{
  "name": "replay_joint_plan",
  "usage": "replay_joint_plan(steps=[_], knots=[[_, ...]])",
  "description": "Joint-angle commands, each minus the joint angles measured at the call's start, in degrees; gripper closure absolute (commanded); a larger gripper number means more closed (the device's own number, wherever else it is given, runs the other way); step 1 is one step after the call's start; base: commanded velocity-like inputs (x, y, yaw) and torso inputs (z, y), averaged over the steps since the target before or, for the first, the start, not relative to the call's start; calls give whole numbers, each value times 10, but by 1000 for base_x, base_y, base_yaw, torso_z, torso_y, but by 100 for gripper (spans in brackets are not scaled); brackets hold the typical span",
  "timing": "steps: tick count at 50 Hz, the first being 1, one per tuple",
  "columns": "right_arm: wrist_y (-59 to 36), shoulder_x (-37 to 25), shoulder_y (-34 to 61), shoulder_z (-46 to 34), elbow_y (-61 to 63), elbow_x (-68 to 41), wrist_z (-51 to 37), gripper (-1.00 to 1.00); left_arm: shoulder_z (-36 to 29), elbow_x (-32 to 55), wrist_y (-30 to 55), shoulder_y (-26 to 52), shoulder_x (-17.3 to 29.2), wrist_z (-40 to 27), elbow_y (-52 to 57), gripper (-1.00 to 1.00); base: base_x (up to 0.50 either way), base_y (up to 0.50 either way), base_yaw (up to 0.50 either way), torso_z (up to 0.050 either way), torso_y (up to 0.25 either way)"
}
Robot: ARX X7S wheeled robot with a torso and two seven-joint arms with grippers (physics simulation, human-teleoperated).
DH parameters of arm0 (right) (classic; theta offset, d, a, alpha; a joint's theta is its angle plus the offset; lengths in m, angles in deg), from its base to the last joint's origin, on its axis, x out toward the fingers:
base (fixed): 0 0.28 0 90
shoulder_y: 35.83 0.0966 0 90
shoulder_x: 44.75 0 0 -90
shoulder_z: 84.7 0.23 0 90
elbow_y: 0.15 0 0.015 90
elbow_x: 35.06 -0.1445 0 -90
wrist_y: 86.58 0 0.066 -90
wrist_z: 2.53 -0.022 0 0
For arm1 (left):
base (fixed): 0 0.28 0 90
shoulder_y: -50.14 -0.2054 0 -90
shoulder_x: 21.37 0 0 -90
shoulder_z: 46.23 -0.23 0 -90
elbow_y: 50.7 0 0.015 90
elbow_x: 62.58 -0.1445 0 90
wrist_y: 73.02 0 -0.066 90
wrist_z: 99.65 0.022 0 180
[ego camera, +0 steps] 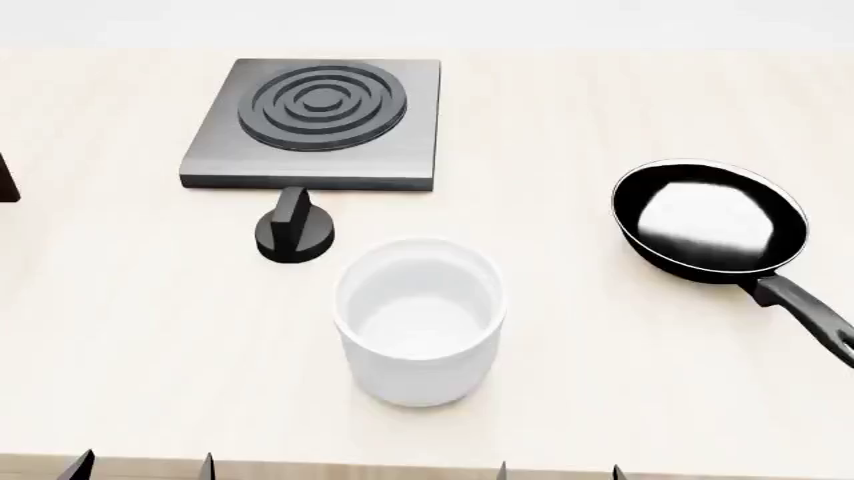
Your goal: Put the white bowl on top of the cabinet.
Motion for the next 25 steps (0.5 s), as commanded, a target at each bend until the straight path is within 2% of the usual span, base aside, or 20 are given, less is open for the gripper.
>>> replay_joint_plan(steps=[1,14,25], knots=[[0,-9,-1,-14,0,-4,-12,-100,-10,10,1,0,9,-10,1,-100,0,0,0,0,0],[2,-29,-5,-37,4,-21,-39,-100,-33,32,3,2,28,-35,-1,-100,0,0,0,0,0],[5,-36,-4,-43,3,-38,-53,-100,-15,67,-5,-11,34,-63,25,-100,0,0,0,0,0]])
